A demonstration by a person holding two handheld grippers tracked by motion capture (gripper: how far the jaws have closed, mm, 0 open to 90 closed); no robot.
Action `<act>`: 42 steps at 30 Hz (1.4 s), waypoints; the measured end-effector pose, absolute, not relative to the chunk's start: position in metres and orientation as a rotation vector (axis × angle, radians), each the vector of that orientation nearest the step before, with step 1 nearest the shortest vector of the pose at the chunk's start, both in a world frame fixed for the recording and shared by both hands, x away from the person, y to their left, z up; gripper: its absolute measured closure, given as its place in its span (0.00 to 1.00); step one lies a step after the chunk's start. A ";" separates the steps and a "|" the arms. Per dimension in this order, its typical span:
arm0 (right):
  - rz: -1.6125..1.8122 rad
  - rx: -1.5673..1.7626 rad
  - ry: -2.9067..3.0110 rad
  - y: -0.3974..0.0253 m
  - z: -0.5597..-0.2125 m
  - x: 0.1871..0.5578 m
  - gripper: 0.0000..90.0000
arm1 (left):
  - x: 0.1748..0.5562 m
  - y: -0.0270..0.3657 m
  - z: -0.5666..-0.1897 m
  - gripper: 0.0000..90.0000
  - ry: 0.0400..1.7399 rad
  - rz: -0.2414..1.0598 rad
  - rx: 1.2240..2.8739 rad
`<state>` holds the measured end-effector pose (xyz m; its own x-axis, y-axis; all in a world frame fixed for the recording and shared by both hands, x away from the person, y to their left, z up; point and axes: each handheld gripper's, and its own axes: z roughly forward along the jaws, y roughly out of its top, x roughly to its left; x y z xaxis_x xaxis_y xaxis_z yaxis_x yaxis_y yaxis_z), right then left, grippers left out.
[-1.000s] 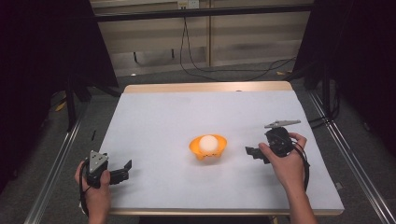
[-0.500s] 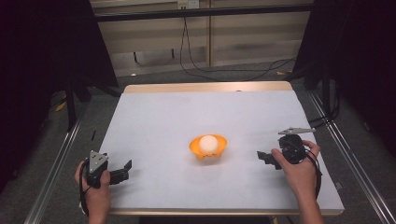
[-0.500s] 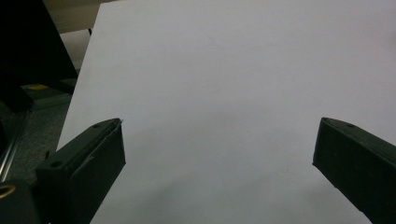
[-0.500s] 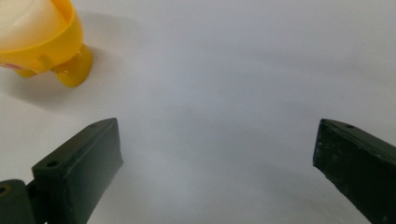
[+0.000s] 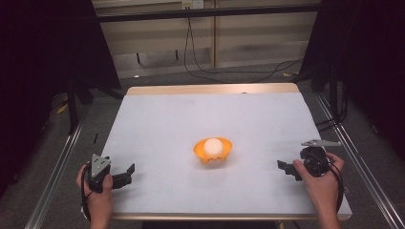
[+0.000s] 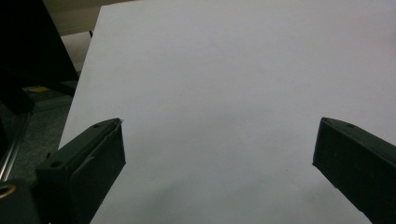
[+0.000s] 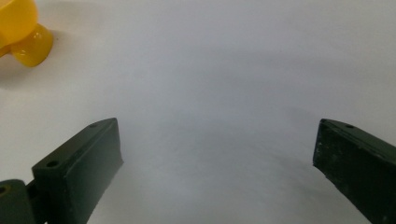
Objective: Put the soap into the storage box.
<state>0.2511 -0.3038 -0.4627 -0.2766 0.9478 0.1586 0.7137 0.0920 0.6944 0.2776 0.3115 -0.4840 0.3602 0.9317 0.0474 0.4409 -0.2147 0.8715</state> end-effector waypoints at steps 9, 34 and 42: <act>1.008 1.675 1.978 -0.327 -0.469 0.235 0.01 | 0.277 0.312 -0.484 0.02 1.203 0.764 1.807; 1.126 1.685 1.780 -0.385 -0.482 0.189 0.00 | 0.276 0.315 -0.484 0.02 1.202 0.760 1.782; 1.230 1.619 1.737 -0.386 -0.489 0.180 0.01 | 0.275 0.318 -0.484 0.02 1.195 0.738 1.733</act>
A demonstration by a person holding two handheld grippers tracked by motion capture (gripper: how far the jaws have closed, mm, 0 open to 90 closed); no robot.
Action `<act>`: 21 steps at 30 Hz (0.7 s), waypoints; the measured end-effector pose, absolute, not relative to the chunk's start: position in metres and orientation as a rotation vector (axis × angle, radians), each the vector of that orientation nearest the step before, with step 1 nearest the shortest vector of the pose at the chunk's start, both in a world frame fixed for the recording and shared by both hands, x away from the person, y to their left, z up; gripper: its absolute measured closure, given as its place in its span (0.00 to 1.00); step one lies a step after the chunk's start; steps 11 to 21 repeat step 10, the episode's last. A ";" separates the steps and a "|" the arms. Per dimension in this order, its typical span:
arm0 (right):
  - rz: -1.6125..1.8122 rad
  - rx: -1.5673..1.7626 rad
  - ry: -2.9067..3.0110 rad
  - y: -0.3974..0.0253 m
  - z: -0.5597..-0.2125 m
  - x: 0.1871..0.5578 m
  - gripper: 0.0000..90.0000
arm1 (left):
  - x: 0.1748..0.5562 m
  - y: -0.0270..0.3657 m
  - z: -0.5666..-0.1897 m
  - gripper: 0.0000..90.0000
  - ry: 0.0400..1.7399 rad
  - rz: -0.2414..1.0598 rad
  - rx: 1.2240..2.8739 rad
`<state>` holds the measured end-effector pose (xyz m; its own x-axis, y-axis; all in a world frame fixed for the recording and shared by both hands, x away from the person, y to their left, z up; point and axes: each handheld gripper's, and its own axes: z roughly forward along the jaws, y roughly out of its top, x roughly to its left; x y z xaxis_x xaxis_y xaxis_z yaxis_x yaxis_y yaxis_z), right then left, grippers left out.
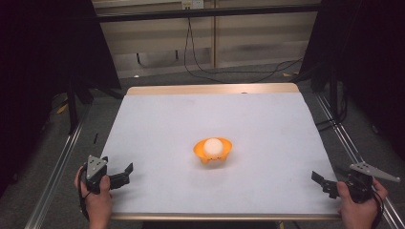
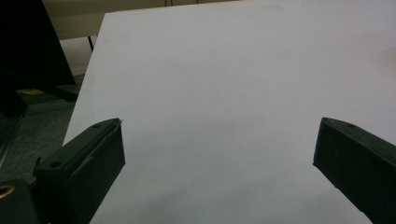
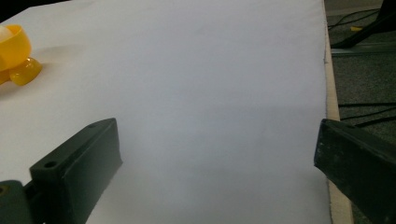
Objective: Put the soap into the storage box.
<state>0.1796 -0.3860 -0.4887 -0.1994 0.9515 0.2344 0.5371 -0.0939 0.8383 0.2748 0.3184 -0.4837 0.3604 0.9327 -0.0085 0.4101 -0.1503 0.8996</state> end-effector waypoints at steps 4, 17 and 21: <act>1.238 1.587 1.710 -0.384 -0.491 0.175 0.02 | 0.276 0.319 -0.484 0.02 1.208 0.720 1.718; 1.230 1.592 1.695 -0.383 -0.492 0.174 0.03 | 0.278 0.319 -0.484 0.01 1.227 0.711 1.730; 1.230 1.592 1.695 -0.383 -0.492 0.174 0.03 | 0.278 0.319 -0.484 0.01 1.227 0.711 1.730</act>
